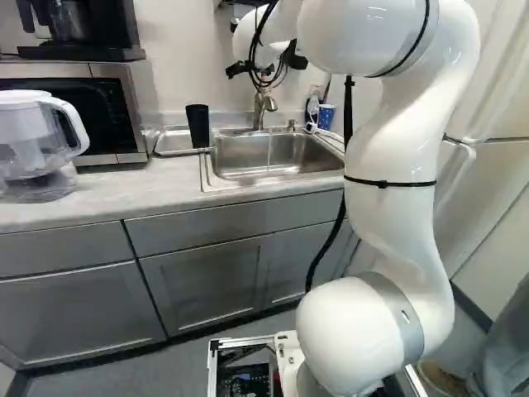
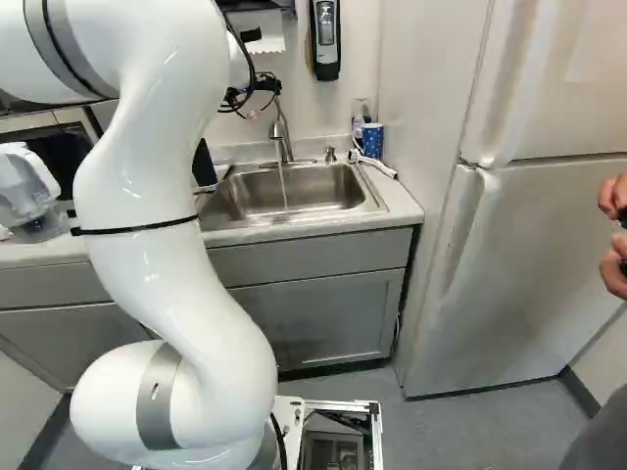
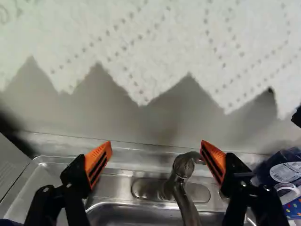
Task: Rinse the cup and place it in the tray
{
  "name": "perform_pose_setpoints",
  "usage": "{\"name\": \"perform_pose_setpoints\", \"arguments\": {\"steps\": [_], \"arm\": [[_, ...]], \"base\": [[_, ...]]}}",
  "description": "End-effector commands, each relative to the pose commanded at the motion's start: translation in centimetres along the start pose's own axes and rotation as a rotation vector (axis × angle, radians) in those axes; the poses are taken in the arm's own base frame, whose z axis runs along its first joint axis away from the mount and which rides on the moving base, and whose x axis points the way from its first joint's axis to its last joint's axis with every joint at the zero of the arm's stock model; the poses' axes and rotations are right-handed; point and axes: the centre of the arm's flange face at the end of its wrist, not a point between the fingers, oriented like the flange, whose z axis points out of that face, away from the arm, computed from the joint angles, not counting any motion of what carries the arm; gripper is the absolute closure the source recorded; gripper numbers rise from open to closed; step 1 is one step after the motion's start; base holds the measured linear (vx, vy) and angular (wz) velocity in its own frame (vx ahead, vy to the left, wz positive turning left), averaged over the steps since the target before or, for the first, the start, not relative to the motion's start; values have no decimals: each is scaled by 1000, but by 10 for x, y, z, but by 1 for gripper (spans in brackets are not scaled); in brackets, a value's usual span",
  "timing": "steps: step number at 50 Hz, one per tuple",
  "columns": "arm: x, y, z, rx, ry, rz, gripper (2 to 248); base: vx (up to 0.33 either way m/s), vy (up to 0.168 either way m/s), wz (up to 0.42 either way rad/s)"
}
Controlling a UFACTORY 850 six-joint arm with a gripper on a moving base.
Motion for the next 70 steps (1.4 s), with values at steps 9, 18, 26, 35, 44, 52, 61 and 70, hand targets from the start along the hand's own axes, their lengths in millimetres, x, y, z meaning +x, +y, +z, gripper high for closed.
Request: {"name": "perform_pose_setpoints", "arguments": {"steps": [9,18,26,35,44,52,61,70], "arm": [[-2,0,-2,1,-17,0,3],[-4,-1,-3,2,-33,0,3],[-5,-1,-4,2,-48,0,3],[-7,-1,-7,4,-65,-1,3],[-10,-2,-12,5,-82,-1,3],[-12,-3,-18,7,-95,-2,3],[-12,-3,-18,7,-96,-2,3],[-11,-3,-18,7,-84,-2,3]], "base": [[0,0,0],[0,0,0],[0,0,0],[0,0,0],[0,0,0],[0,0,0],[0,0,0],[0,0,0]]}}
